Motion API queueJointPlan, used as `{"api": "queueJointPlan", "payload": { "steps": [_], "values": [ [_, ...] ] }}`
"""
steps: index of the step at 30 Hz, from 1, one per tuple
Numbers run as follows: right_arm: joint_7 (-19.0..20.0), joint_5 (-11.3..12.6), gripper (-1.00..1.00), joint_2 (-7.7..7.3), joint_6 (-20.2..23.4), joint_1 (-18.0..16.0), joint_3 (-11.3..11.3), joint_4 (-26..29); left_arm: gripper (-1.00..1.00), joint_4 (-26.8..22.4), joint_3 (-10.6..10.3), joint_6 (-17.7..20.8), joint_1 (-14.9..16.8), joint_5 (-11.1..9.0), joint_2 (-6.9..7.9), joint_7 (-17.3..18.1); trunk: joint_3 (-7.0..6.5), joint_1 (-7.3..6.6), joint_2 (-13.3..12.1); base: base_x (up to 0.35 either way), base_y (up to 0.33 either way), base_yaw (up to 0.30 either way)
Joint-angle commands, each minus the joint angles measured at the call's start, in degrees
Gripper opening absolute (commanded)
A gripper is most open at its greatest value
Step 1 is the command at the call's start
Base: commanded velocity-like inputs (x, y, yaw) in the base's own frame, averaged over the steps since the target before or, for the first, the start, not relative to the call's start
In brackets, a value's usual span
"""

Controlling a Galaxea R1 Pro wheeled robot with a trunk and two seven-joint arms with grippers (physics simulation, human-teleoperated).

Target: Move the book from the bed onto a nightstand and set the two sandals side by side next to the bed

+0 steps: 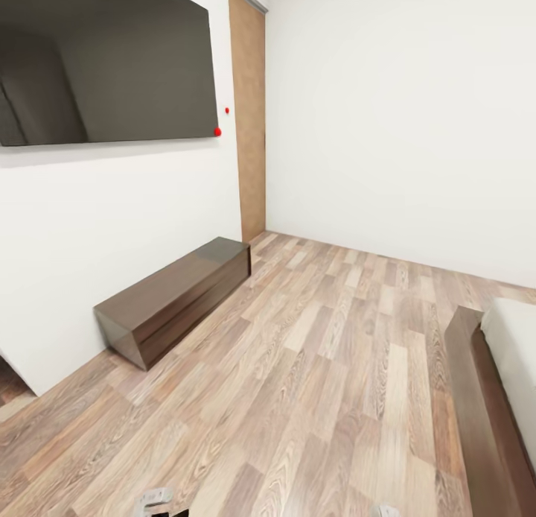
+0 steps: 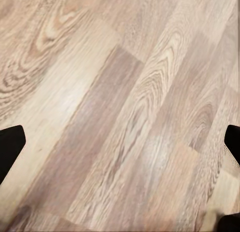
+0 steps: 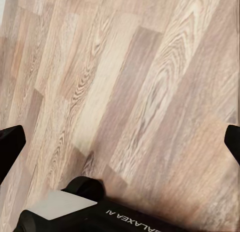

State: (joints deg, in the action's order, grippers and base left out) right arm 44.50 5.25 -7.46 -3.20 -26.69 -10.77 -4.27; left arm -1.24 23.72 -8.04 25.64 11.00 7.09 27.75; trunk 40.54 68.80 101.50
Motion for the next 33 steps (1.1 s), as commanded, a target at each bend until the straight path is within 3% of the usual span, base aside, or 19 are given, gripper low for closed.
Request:
{"api": "queueJointPlan", "payload": {
  "steps": [1, 15, 33],
  "values": [
    [0.2, 0.5, 1.00, -0.01, -0.3, -0.1, 0.2, -0.3, 1.00, 0.0, 0.4, -0.3, 0.0, 0.6, 0.03, 0.1, 0.05, 0.03, 0.0, 0.329, 0.000, -0.217],
    [0.2, 0.5, 1.00, -0.01, -0.3, -0.1, 0.2, -0.3, 1.00, 0.0, 0.4, -0.3, 0.1, 0.6, 0.02, 0.1, 0.05, 0.03, 0.0, 0.329, 0.000, -0.052],
    [0.2, 0.5, 1.00, -0.01, -0.3, -0.1, 0.2, -0.3, 1.00, 0.0, 0.4, -0.3, 0.1, 0.6, 0.01, 0.1, 0.22, 0.03, 0.0, 0.328, 0.000, -0.221]
  ]
}}
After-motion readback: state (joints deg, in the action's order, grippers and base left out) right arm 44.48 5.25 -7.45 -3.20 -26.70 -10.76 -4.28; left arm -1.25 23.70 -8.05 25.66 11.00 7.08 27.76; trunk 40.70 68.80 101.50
